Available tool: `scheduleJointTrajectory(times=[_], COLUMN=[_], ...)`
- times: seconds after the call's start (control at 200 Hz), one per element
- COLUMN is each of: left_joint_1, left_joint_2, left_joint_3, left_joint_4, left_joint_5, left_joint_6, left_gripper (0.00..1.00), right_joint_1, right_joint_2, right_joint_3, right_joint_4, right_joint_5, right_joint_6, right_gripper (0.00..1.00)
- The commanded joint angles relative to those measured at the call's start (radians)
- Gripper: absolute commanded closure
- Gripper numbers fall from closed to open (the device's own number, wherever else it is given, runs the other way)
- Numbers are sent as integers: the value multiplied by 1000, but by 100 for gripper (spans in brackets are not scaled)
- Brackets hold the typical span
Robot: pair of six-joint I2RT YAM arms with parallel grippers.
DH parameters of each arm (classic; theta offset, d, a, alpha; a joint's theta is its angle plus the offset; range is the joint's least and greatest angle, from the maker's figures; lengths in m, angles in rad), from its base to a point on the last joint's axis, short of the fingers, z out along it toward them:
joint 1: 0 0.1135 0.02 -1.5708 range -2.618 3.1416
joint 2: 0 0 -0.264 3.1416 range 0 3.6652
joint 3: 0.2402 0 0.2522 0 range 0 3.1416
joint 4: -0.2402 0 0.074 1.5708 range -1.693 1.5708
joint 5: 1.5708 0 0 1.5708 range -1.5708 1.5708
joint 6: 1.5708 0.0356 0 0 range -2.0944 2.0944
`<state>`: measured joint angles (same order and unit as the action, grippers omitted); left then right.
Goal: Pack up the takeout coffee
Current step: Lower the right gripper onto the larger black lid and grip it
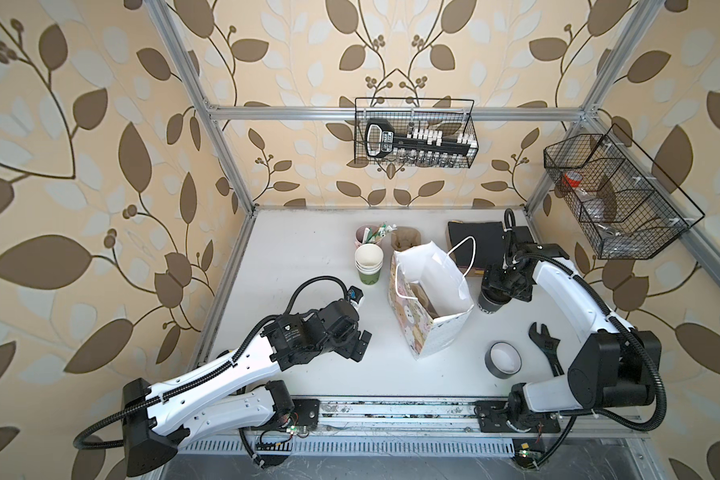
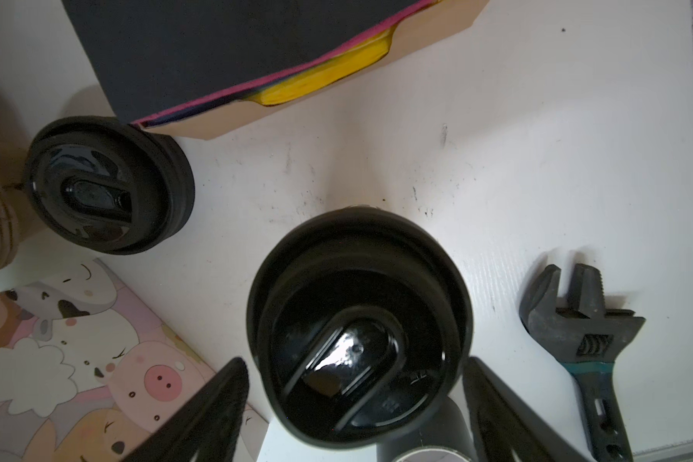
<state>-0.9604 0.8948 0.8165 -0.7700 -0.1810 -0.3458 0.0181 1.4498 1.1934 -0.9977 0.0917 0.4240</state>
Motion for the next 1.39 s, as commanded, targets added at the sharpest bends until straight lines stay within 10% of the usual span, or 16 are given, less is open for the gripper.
scheduleJointTrajectory(times=[0.0,1.39], left_joint_1=[2,-18], left_joint_2=[-70,-55], left_joint_3=[-28,-23], left_joint_4=[70,51], left_joint_5=[18,-1], left_joint_6=[41,44], left_gripper=[1,1], right_joint_1=[-3,21], right_joint_2=[10,-89], right_joint_3=[26,-62], right_joint_4=[-14,-37], right_joint_5=[-13,-12], right_joint_6=[-17,-17], right_gripper=[17,27])
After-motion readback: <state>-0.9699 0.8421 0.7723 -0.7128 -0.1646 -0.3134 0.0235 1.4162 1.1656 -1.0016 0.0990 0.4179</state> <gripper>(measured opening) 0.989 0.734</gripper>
